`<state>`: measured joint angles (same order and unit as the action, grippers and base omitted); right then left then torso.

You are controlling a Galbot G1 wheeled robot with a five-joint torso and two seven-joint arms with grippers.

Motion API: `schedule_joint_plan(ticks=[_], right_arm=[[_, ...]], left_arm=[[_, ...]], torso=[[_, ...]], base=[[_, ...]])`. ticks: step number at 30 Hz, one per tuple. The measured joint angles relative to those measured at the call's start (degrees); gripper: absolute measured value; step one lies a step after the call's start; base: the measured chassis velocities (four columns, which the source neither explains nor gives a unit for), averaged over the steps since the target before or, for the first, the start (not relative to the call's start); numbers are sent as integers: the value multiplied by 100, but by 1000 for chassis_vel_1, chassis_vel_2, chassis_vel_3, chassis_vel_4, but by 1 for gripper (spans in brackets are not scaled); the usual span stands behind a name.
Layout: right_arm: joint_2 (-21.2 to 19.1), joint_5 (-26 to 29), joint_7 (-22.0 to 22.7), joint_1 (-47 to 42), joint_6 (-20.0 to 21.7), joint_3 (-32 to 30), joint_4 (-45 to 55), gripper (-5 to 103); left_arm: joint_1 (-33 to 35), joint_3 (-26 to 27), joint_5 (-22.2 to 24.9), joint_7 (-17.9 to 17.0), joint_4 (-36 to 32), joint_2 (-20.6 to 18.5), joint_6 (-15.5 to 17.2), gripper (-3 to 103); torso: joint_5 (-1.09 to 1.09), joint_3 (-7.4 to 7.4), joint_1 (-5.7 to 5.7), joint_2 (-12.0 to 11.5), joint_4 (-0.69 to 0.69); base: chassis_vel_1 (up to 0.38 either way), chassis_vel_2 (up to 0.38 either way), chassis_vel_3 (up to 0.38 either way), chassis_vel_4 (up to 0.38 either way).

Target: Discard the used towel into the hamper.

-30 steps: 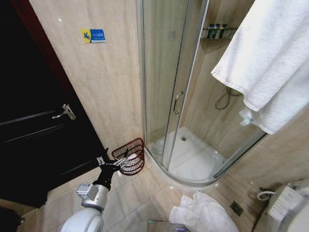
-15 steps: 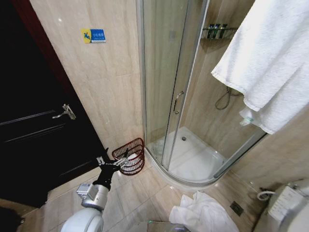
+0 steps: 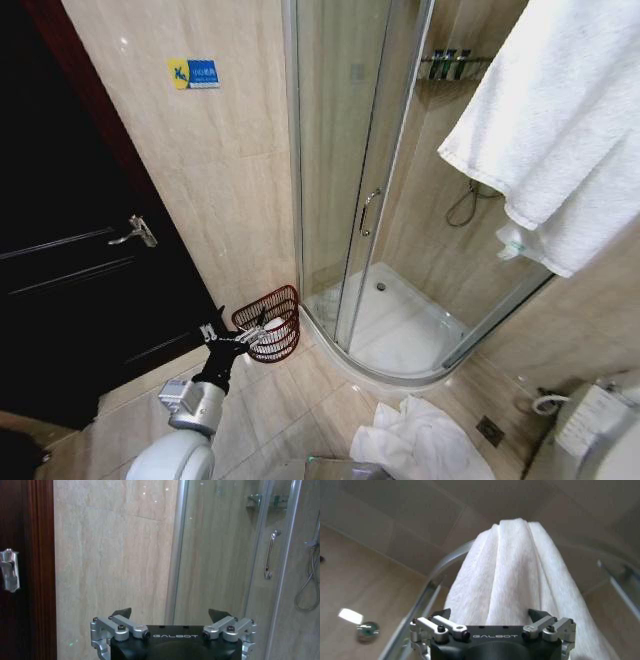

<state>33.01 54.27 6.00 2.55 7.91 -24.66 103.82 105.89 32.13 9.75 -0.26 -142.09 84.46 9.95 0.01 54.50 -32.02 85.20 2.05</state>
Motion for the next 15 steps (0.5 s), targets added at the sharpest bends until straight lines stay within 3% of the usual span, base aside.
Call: schedule_joint_plan(ticks=[2, 3, 7, 15], right_arm=[[243, -743, 104, 415, 8, 311, -265, 100], [243, -743, 104, 415, 8, 311, -265, 100], [482, -1632, 255, 938, 57, 694, -571, 100], [646, -2235, 384, 1330, 183, 928, -866, 100]], left_arm=[[0, 0, 0, 0, 0, -1, 0, 100], [0, 0, 0, 0, 0, -1, 0, 100], [0, 0, 0, 0, 0, -1, 0, 100], [0, 0, 0, 0, 0, -1, 0, 100]], torso=[[-1, 0, 0, 0, -3], [-1, 0, 0, 0, -3], [-1, 0, 0, 0, -3], [-1, -1, 1, 0, -3]], base=[[0, 0, 0, 0], [0, 0, 0, 0], [0, 0, 0, 0], [0, 0, 0, 0]])
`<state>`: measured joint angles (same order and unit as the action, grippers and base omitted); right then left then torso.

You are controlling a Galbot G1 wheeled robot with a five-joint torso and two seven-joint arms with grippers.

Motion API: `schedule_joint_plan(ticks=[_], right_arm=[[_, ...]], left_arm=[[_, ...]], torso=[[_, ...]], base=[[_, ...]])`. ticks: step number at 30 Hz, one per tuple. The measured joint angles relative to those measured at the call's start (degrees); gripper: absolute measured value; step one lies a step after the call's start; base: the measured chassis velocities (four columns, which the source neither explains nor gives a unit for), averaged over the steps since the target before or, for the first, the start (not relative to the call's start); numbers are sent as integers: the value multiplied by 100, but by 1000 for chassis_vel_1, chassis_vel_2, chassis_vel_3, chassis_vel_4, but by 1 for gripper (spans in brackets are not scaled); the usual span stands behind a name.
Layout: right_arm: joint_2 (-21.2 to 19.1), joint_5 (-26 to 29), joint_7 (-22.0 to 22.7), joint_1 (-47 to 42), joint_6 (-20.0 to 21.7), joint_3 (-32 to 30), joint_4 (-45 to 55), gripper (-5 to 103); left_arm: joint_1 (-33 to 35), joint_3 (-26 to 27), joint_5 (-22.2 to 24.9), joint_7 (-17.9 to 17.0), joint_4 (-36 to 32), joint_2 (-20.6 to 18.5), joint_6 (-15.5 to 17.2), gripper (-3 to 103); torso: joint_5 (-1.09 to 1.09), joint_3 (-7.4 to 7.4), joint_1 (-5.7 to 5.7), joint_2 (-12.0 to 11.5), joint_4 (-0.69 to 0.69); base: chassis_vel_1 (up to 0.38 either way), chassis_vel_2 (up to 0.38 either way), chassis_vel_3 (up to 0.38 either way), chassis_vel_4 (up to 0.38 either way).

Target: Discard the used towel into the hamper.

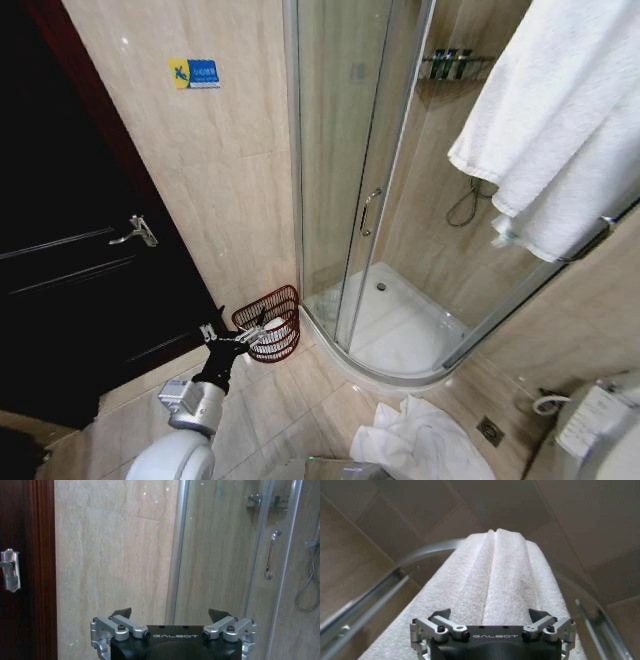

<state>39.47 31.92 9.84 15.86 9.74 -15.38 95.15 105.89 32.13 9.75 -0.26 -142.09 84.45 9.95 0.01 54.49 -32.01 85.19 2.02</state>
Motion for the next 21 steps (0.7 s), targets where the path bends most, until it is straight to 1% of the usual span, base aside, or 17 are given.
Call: schedule_joint_plan(ticks=[5, 7, 8, 9, 10, 12, 13, 14, 15, 18, 19, 21], right_arm=[[-46, -42, 41, 40, 26, -75, -127, 100], [-63, 192, 74, 76, 103, -73, -167, 100], [-63, 356, 104, 105, 156, -50, -180, 103], [-58, 522, 129, 141, 208, -24, -199, 101], [-58, 522, 129, 141, 208, -24, -199, 101], [-27, 761, 163, 209, 269, 43, -252, 95], [-12, 812, 167, 238, 281, 75, -276, 95], [-2, 839, 167, 258, 287, 96, -291, 91], [-2, 839, 167, 258, 287, 96, -291, 91], [-2, 974, 160, 301, 324, 150, -300, 79], [-2, 974, 160, 301, 324, 150, -300, 79], [-14, 1020, 142, 314, 336, 161, -299, 71]], left_arm=[[0, 0, 0, 0, 0, 0, 0, 100], [0, 0, 0, 0, 0, 0, 0, 100], [0, 0, 0, 0, 0, 0, 0, 100], [0, 0, 0, 0, 0, 0, 0, 100], [0, 0, 0, 0, 0, 0, 0, 100], [0, 0, 0, 0, 0, 0, 0, 100], [0, 0, 0, 0, 0, 0, 0, 100], [0, 0, 0, 0, 0, 0, 0, 100], [0, 0, 0, 0, 0, 0, 0, 100], [0, 0, 0, 0, 0, 0, 0, 100], [0, 0, 0, 0, 0, 0, 0, 100], [0, 0, 0, 0, 0, 0, 0, 100]], torso=[[-2, 0, 0, 0, -2], [-2, 0, 0, 0, -3], [-2, 0, 1, 0, -3], [-1, 0, 1, 0, -2], [-1, 0, 1, 0, -2], [0, 0, 0, 0, -1], [0, 0, 0, 0, 0], [0, 0, 0, 0, 0], [0, 0, 0, 0, 0], [0, 0, 0, 0, -1], [0, 0, 0, 0, -1], [0, 0, 0, 0, -1]], base=[[0, 0, 0, 0], [0, 0, 0, 0], [0, 0, 0, 0], [0, 0, 0, 0], [0, 0, 0, 0], [0, 0, 0, 0], [0, 0, 0, 0], [0, 0, 0, 0], [0, 0, 0, 0], [0, 0, 0, 0], [0, 0, 0, 0], [0, 0, 0, 0]])
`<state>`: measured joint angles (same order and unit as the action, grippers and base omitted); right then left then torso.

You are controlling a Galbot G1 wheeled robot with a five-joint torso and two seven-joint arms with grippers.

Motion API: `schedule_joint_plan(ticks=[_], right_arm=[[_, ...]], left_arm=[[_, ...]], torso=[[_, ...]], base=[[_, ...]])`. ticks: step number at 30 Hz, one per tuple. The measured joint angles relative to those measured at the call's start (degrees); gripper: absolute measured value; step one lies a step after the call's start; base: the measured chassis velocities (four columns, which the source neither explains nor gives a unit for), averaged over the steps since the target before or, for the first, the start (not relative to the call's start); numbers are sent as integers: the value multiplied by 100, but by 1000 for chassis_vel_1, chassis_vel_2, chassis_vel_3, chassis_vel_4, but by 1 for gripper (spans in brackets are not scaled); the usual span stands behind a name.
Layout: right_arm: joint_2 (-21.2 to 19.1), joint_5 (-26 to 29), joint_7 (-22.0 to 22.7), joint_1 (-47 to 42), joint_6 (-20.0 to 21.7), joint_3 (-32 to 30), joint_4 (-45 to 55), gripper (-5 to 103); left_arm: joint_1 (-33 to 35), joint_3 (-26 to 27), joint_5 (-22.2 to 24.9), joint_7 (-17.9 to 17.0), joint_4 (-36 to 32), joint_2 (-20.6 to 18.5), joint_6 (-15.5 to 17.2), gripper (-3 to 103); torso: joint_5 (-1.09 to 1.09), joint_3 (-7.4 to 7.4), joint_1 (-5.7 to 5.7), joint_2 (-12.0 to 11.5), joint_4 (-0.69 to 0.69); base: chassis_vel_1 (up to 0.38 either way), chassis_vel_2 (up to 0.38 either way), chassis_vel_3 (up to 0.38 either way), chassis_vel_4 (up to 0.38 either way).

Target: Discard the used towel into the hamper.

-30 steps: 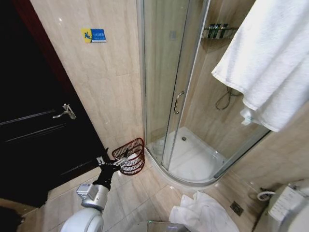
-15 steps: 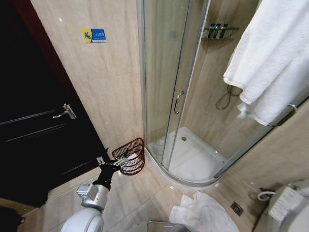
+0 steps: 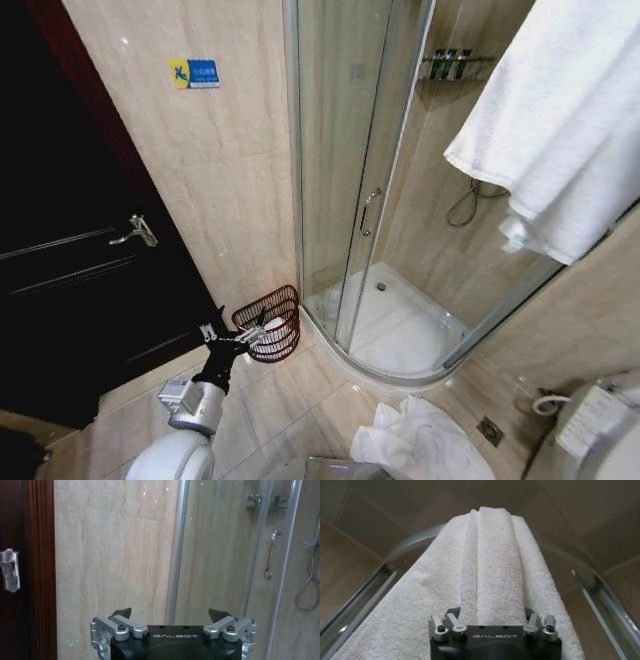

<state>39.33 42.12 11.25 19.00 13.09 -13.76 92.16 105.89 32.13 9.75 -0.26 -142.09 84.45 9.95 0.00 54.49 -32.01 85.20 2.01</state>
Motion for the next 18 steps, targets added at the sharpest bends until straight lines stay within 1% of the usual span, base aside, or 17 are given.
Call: schedule_joint_plan(ticks=[2, 5, 6, 8, 9, 13, 14, 15, 16, 17, 18], right_arm=[[-7, 15, -11, 5, 4, 3, 3, 71], [-30, 36, -37, 8, 7, 2, 26, 60], [-30, 36, -37, 8, 7, 2, 26, 60], [-48, 49, -50, 4, 7, -11, 44, 51], [-48, 49, -50, 4, 7, -11, 44, 51], [-84, 73, -77, 1, 8, -20, 59, 36], [-84, 73, -77, 1, 8, -20, 59, 36], [-94, 90, -75, 14, 9, -4, 60, 32], [-100, 97, -73, 25, 10, 9, 61, 32], [-109, 110, -72, 49, 17, 30, 65, 28], [-109, 110, -72, 49, 17, 30, 65, 28]], left_arm=[[0, 0, 0, 0, 0, 0, 0, 100], [0, 0, 0, 0, 0, 0, 0, 100], [0, 0, 0, 0, 0, 0, 0, 100], [0, 0, 0, 0, 0, 0, 0, 100], [0, 0, 0, 0, 0, 0, 0, 100], [0, 0, 0, 0, 0, 0, 0, 100], [0, 0, 0, 0, 0, 0, 0, 100], [0, 0, 0, 0, 0, 0, 0, 100], [0, 0, 0, 0, 0, 0, 0, 100], [0, 0, 0, 0, 0, 0, 0, 100], [0, 0, 0, 0, 0, 0, 0, 100]], torso=[[0, 0, 0, 0, 0], [0, 0, 0, 0, 0], [0, 0, 0, 0, 0], [0, 0, 0, 0, 0], [0, 0, 0, 0, 0], [0, 0, 0, 0, 0], [0, 0, 0, 0, 0], [-1, 0, 0, 0, 0], [-1, 0, 0, 0, 0], [-1, 0, 0, 0, 0], [-1, 0, 0, 0, 0]], base=[[0, 0, 0, 0], [0, 0, 0, 0], [0, 0, 0, 0], [0, 0, 0, 0], [0, 0, 0, 0], [0, 0, 0, 0], [0, 0, 0, 0], [0, 0, 0, 0], [0, 0, 0, 0], [0, 0, 0, 0], [0, 0, 0, 0]])
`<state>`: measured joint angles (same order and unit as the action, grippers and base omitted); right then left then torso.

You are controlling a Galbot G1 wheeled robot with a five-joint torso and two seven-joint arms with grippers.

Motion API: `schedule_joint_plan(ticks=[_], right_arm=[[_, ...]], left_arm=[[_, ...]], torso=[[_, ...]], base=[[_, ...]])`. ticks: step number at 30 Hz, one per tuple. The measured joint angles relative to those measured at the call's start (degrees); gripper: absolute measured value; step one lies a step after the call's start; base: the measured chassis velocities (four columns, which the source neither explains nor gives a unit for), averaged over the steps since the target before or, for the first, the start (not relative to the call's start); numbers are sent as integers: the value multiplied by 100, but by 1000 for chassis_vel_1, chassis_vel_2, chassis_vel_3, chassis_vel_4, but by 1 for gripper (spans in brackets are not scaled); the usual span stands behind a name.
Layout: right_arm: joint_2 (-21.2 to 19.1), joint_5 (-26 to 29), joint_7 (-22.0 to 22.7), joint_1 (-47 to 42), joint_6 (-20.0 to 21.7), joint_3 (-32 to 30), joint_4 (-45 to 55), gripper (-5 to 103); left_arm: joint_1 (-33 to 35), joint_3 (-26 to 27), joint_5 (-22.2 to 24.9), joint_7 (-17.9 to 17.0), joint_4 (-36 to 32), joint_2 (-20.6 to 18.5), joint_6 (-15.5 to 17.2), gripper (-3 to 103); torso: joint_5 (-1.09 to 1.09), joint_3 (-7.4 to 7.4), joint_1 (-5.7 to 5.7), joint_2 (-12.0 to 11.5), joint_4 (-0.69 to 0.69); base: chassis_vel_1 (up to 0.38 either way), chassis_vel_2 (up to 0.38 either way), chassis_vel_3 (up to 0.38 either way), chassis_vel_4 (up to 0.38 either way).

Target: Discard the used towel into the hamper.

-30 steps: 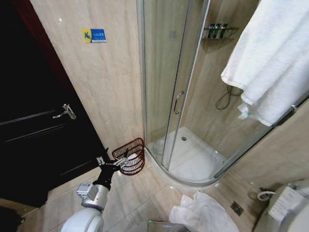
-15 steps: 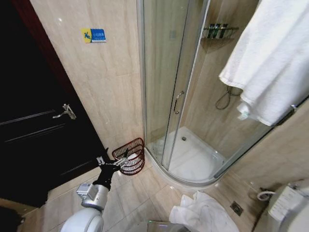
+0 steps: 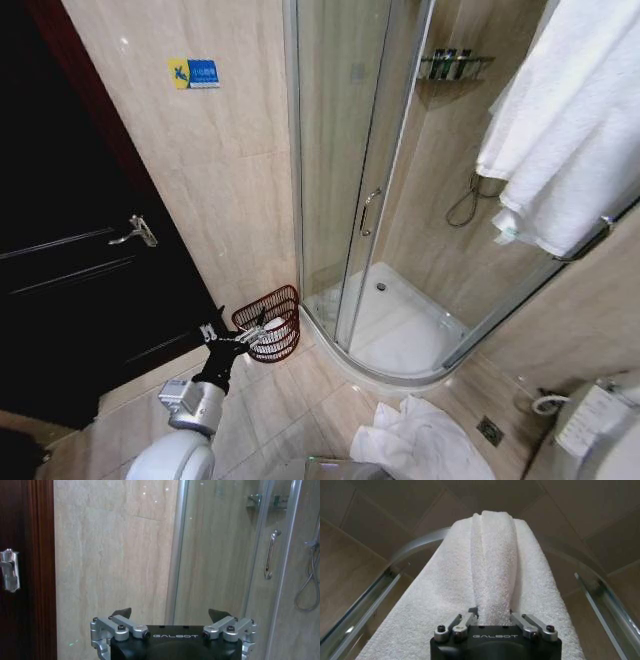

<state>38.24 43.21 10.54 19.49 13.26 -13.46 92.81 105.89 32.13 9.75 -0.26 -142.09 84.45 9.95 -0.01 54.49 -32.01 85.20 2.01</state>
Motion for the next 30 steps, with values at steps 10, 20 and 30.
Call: schedule_joint_plan(ticks=[10, 20, 30], right_arm=[[-154, 132, 8, 55, -27, -2, 130, 9], [-346, 251, -39, -103, -283, -154, 387, 9], [-824, 12, -207, -615, -634, -673, 839, 9]], left_arm=[[0, 0, 0, 0, 0, 0, 0, 100], [0, 0, 0, 0, 0, 0, 0, 100], [0, 0, 0, 0, 0, 0, 0, 100]], torso=[[0, 0, 0, 0, 0], [1, 0, 0, 0, 0], [2, 0, 0, 0, 1]], base=[[0, 0, 0, 0], [0, 0, 0, 0], [0, 0, 0, 0]])
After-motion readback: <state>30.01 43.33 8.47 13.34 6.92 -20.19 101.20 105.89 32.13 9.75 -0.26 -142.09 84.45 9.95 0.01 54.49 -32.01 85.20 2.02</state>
